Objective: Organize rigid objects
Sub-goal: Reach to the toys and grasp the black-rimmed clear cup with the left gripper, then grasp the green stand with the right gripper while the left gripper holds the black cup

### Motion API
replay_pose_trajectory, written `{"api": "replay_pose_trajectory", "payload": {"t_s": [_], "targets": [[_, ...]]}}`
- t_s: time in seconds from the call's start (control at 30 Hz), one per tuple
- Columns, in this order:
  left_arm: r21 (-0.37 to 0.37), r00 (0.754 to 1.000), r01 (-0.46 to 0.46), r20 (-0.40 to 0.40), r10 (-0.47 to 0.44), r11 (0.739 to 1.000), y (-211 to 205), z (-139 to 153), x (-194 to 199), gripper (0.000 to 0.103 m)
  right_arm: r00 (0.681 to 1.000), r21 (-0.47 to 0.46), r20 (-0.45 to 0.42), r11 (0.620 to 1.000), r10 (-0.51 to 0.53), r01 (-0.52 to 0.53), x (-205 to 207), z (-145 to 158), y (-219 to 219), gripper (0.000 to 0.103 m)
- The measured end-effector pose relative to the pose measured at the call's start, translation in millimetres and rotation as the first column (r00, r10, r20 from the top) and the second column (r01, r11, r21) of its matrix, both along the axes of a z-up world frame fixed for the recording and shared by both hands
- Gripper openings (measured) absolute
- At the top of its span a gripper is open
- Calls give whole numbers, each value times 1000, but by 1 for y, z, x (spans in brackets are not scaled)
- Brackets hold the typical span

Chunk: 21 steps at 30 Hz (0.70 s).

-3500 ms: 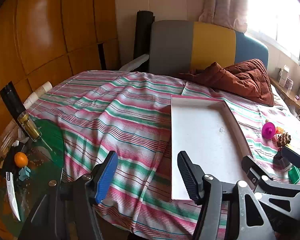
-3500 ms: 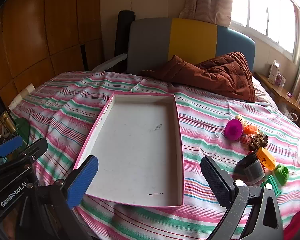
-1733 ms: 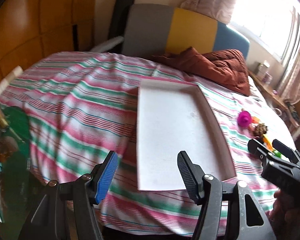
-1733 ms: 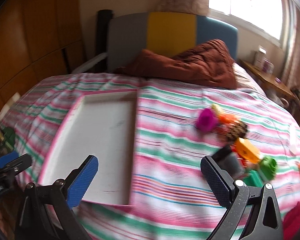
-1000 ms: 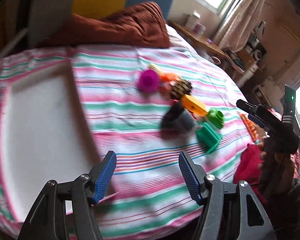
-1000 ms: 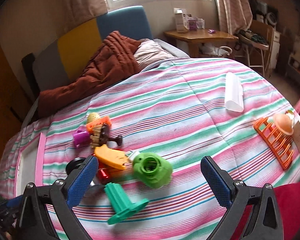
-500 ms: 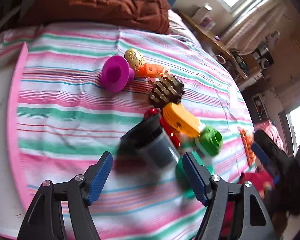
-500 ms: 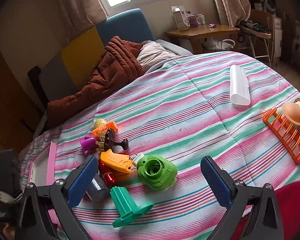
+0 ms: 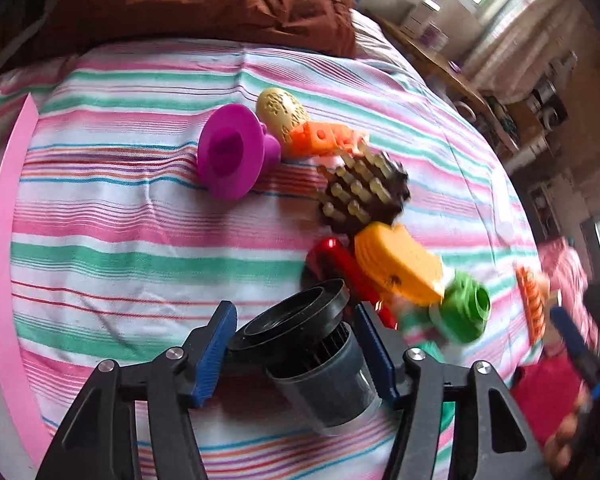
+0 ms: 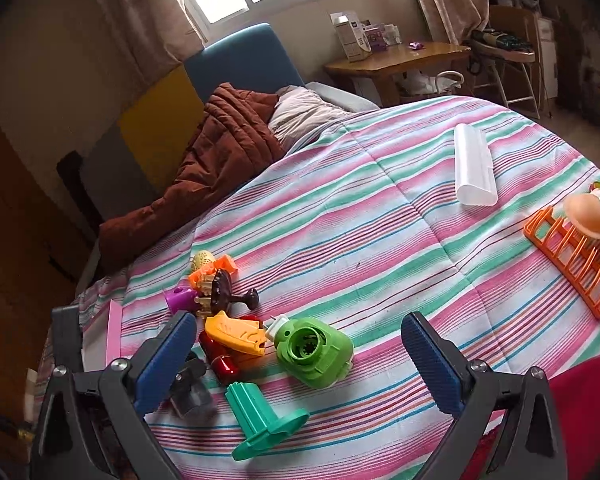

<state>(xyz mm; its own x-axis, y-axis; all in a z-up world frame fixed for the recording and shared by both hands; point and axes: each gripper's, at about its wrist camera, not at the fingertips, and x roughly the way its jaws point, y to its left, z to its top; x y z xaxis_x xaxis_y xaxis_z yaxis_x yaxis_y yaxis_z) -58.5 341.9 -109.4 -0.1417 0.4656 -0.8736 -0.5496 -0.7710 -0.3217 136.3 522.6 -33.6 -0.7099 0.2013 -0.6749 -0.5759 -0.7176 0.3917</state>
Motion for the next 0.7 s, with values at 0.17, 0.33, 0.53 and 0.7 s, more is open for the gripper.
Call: {"api": "replay_pose_trajectory", "payload": {"t_s": [0.17, 0.33, 0.53, 0.7], "targets": [[-15, 992, 102, -66, -103, 995, -18, 5, 19, 61, 998, 26, 41, 999, 37, -38, -7, -4, -8, 103], [-30, 982, 144, -120, -147, 989, -35, 9, 39, 62, 994, 27, 72, 996, 77, -79, -14, -9, -13, 101], [-26, 990, 116, -77, -118, 993, -40, 5, 36, 64, 955, -23, 61, 957, 291, -291, -31, -12, -41, 89], [-39, 990, 111, -77, -114, 993, -46, 6, 38, 64, 902, -9, 162, 914, 401, -405, -46, -27, -69, 75]]}}
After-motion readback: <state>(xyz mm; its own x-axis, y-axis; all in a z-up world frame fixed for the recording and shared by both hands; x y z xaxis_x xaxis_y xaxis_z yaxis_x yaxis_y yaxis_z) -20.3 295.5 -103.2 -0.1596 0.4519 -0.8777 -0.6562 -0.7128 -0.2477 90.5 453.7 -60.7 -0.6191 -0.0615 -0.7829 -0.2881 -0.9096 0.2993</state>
